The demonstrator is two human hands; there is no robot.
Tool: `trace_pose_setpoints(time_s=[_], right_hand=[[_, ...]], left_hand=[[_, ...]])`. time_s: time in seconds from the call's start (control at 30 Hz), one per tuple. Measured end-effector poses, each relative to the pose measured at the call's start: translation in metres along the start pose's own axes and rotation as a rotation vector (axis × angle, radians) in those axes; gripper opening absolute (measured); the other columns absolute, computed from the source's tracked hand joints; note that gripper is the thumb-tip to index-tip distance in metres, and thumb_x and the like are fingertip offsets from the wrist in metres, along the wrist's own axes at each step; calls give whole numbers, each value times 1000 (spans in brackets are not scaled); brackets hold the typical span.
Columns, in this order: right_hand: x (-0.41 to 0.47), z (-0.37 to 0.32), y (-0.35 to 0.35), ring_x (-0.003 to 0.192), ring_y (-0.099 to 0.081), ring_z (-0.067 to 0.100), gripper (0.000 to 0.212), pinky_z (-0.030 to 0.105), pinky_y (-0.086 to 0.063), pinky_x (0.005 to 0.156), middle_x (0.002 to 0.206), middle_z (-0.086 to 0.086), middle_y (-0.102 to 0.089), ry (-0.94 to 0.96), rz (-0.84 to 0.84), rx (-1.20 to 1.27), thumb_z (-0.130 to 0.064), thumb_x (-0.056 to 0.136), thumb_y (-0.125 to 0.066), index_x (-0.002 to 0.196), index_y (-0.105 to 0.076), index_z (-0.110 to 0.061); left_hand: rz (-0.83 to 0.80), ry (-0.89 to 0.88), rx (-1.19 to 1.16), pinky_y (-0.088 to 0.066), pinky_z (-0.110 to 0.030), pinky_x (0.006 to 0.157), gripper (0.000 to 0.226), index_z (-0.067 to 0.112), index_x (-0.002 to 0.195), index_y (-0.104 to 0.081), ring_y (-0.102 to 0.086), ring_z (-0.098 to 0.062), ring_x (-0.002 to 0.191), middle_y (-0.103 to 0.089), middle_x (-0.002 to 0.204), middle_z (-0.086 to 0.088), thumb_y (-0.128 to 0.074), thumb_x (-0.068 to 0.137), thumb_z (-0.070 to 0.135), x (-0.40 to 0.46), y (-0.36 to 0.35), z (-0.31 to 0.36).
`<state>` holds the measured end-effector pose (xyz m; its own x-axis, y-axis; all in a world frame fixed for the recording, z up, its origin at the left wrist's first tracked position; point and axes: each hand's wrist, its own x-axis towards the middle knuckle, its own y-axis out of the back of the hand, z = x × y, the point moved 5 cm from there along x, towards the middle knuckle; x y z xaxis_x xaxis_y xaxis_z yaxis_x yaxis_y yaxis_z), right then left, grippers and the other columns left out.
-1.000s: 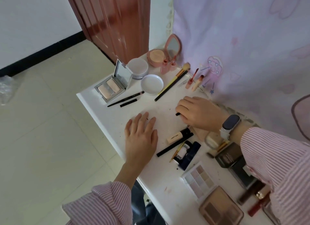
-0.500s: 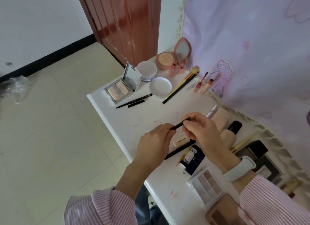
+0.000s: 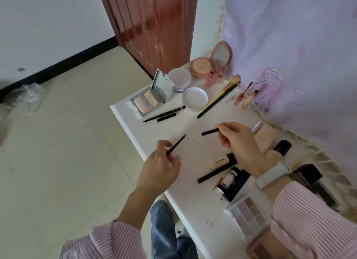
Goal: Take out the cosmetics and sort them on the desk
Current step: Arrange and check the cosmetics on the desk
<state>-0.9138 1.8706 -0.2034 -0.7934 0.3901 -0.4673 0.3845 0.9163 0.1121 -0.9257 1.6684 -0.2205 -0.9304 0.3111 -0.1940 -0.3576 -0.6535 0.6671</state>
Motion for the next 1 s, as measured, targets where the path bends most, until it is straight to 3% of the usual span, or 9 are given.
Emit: trace_pose_setpoints(time_s=[0.1, 0.23, 0.33, 0.43, 0.6, 0.7, 0.83, 1.0], right_hand=[[17, -1, -24, 54, -50, 9, 13, 18, -43, 51, 64, 2, -60, -29, -76, -112, -9, 89, -54, 90, -65, -3], [28, -3, -61, 50, -52, 8, 16, 13, -43, 43, 66, 2, -61, -31, -144, -211, -11, 90, -52, 95, -64, -2], [33, -8, -77, 52, -54, 11, 20, 15, -42, 42, 72, 2, -64, -15, -204, -286, -13, 92, -47, 105, -61, -6], [35, -16, -77, 51, -53, 11, 26, 15, -40, 41, 76, -1, -67, 82, -235, -392, -14, 93, -41, 115, -55, -16], [33, -19, -39, 46, -46, 11, 22, 11, -34, 40, 68, -3, -66, 202, -97, -343, -11, 93, -41, 106, -60, -13], [20, -14, -6, 46, -46, 3, 22, 12, -39, 48, 67, -7, -64, 300, -15, -407, -8, 94, -42, 98, -62, -15], [6, -4, 42, 66, -55, -3, 24, 6, -42, 61, 79, -10, -62, 348, 55, -616, -10, 93, -45, 95, -62, -27], [10, -5, 82, 100, -45, 17, 22, 26, -37, 86, 101, 1, -56, 414, 164, -1019, -9, 90, -49, 104, -65, -14]], left_hand=[[115, 67, -51, -35, -10, 57, 17, 9, 108, -45, -53, -14, 73, -62, 91, -4, -40, 93, 4, -3, 12, -14], [227, -12, 0, -33, -8, 71, 21, 3, 109, -59, -51, -12, 80, -61, 100, -7, -47, 92, 1, -2, 21, -18], [249, -136, 50, -39, -11, 72, 20, 1, 103, -66, -58, -18, 75, -62, 95, -11, -56, 86, -4, -1, 24, -16], [245, -232, 120, -48, -29, 73, 19, 3, 96, -70, -63, -26, 79, -67, 88, -10, -63, 81, -5, 2, 20, -14], [293, -307, 218, -38, -31, 73, 13, 9, 87, -73, -62, -27, 78, -69, 79, -3, -68, 76, 3, 22, 9, -1], [322, -322, 274, -38, -34, 71, 12, 9, 85, -73, -61, -28, 75, -67, 78, -5, -70, 75, 3, 39, 3, 9], [430, -288, 358, -42, -39, 71, 9, 10, 80, -73, -61, -29, 73, -66, 78, -7, -75, 72, 5, 57, 4, 15], [484, -218, 397, -42, -43, 72, 14, 7, 86, -72, -62, -32, 76, -66, 83, -11, -75, 72, 7, 59, 5, 14]])
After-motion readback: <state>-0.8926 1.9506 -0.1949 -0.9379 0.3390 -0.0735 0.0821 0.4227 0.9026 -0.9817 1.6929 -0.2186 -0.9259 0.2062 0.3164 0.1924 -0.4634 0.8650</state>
